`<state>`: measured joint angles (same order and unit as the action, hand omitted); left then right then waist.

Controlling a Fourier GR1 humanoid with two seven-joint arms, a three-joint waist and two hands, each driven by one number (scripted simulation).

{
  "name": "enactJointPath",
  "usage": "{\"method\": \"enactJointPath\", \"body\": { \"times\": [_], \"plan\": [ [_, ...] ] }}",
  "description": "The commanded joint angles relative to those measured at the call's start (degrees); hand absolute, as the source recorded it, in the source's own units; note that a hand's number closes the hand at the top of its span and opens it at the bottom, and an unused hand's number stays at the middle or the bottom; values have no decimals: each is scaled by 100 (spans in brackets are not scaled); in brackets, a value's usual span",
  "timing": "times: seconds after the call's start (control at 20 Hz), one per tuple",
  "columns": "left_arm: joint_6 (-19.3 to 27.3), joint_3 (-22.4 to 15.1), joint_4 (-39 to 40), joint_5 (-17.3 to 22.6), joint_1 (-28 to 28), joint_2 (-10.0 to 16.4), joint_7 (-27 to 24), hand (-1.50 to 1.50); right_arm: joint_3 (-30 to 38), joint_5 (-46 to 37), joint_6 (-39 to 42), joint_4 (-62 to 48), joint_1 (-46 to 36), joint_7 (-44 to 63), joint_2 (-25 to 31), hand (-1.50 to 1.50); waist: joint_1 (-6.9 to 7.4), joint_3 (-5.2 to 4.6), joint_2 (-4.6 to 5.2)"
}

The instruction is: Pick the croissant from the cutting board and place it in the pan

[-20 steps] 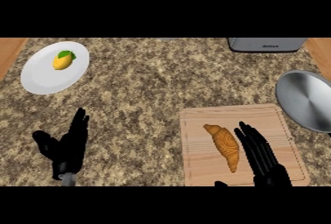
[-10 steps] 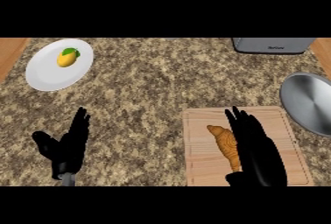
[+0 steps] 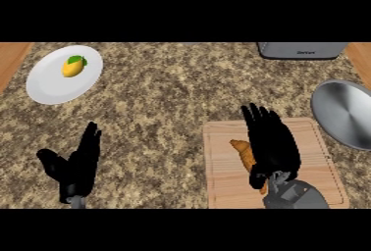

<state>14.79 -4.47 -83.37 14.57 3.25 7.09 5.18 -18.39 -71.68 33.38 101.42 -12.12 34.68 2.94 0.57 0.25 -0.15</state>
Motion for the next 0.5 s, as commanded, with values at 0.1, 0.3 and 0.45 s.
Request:
{"method": "enactJointPath", "body": {
  "times": [0.1,0.3,0.45],
  "plan": [
    [36,-107,-8,-72,229,-131,87,0,137,179,781,-595,-99,170,-122,-150,-29,-25,15],
    [-208,169,160,67,166,-53,-16,0,292,388,758,-507,71,-63,-14,-150,-48,-25,14],
    [-306,313,355,70,-93,13,89,0,184,203,140,-623,260,-468,314,-150,-54,-25,15]
  ]
}}
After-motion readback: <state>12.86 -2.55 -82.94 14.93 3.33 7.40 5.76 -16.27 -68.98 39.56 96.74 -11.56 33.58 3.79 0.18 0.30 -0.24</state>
